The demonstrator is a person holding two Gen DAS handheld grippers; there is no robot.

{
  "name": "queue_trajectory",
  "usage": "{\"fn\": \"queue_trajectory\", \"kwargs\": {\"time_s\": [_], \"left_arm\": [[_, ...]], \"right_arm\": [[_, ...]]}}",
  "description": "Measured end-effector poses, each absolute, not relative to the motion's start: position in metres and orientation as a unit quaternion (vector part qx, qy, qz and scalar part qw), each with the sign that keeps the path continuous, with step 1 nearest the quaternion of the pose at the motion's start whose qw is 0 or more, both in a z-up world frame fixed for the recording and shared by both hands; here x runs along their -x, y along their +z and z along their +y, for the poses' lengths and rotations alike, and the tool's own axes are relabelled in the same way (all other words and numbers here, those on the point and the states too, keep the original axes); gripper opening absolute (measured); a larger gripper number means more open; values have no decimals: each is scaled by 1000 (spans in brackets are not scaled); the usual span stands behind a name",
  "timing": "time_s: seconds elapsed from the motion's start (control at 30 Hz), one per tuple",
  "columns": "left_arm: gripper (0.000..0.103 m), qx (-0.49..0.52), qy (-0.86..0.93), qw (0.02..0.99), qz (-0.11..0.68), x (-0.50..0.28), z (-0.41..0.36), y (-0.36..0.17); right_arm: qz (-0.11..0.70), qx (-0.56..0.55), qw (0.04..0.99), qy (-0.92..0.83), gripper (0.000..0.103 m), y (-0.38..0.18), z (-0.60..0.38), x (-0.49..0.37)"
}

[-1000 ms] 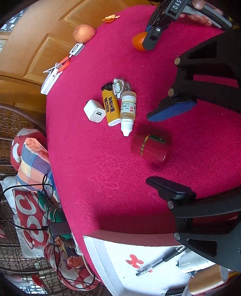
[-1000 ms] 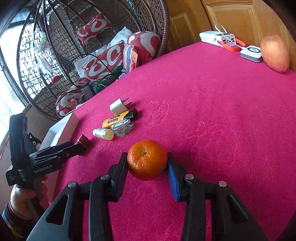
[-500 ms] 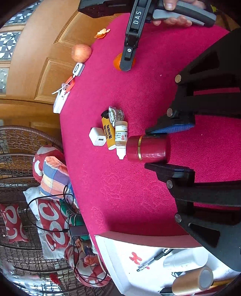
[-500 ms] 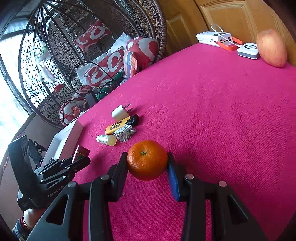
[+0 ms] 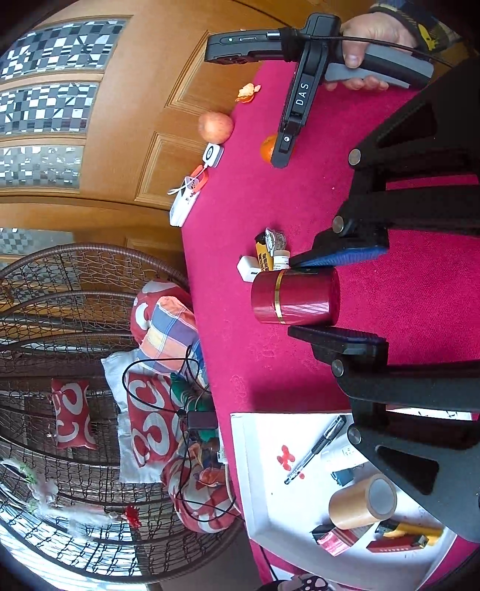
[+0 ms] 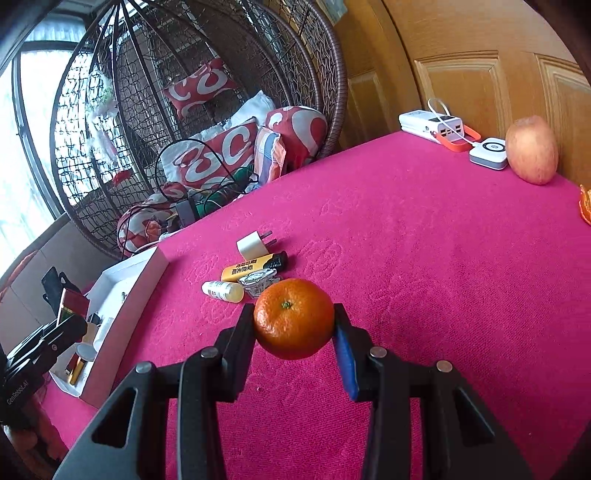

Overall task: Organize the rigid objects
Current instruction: 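Carry the red cylinder and orange toward the white tray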

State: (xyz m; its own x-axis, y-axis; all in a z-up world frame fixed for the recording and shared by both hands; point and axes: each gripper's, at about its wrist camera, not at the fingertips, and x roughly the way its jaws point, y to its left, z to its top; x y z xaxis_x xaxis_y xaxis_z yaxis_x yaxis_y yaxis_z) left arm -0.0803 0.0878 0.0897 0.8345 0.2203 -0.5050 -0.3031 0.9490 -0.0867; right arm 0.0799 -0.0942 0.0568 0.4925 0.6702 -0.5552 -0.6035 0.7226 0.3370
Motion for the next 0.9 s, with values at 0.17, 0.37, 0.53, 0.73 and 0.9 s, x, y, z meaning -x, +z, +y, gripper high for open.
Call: {"fn": "queue_trajectory", "kwargs": {"time_s": [0.17,0.37,0.53,0.73,0.9], "left_arm": [[29,98,148,955,237,94,97,97],[29,106,158,957,218,111,106,106],[29,113,170,956,208,124,117,108],[29,135,188,953,196,141,138,110],[29,142,207,950,185,157,152,112]], "right_arm": [[316,-45,869,379,40,76,-92,-66],[302,-41,868,392,40,88,-82,-54],[309,-36,860,404,40,89,-72,-48],[301,-24,858,416,40,98,-61,-37],[297,-7,853,429,40,100,-46,-26]]}}
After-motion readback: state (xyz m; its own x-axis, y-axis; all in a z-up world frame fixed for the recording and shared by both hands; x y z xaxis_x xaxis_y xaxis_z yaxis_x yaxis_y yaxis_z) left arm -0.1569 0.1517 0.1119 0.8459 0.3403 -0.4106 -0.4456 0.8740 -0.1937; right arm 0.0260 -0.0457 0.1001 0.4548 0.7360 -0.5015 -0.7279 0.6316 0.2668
